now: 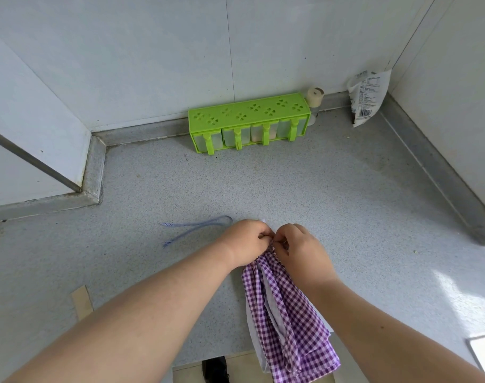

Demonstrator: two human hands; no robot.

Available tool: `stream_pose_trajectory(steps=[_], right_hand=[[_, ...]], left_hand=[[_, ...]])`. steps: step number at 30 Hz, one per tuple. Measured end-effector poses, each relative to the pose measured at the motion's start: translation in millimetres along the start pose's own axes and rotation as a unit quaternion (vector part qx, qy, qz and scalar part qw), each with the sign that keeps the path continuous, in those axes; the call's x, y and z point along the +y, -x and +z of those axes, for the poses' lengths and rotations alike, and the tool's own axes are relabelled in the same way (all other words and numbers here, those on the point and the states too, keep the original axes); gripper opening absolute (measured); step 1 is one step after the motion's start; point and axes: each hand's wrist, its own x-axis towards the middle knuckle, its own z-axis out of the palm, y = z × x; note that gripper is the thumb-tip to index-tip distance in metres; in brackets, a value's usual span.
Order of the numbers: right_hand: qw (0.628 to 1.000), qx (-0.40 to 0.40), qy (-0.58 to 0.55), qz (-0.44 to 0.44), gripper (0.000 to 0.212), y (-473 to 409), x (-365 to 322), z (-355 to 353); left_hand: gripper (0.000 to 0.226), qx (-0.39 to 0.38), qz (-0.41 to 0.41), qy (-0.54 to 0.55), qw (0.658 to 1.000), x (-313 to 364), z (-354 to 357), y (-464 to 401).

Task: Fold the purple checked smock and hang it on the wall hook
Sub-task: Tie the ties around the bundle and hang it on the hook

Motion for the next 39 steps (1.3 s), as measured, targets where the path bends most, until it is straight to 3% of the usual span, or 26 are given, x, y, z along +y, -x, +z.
stream_pose_trajectory(steps=[2,12,20,34,39], right_hand=[[1.000,0.006,-0.004,0.004,0.003,0.1,2.5,-1.2],[0.996,-0.018,0.023,0.079,0.038,-2.0,3.3,-7.3],[0.997,-0.049,0.007,0.056,0.032,-1.0,-4.0,-8.2],[0.979,-0.131,-0.050,0.147,0.035,5.9,8.3,-7.9],[0.972,-0.153,-0.038,0.176,0.032,8.3,9.6,-10.8]], left_hand=[[0.024,-0.008,-0.001,-0.014,1.000,1.5,-0.7,-0.6],[0.019,0.012,0.017,-0.020,1.000,-5.9,0.2,5.7],[0.020,0.033,0.012,-0.047,0.998,-8.7,1.6,9.1],[0.025,0.061,-0.062,0.026,0.996,-19.3,2.8,13.1],[0.023,0.062,-0.033,-0.012,0.997,-14.8,3.3,15.1]])
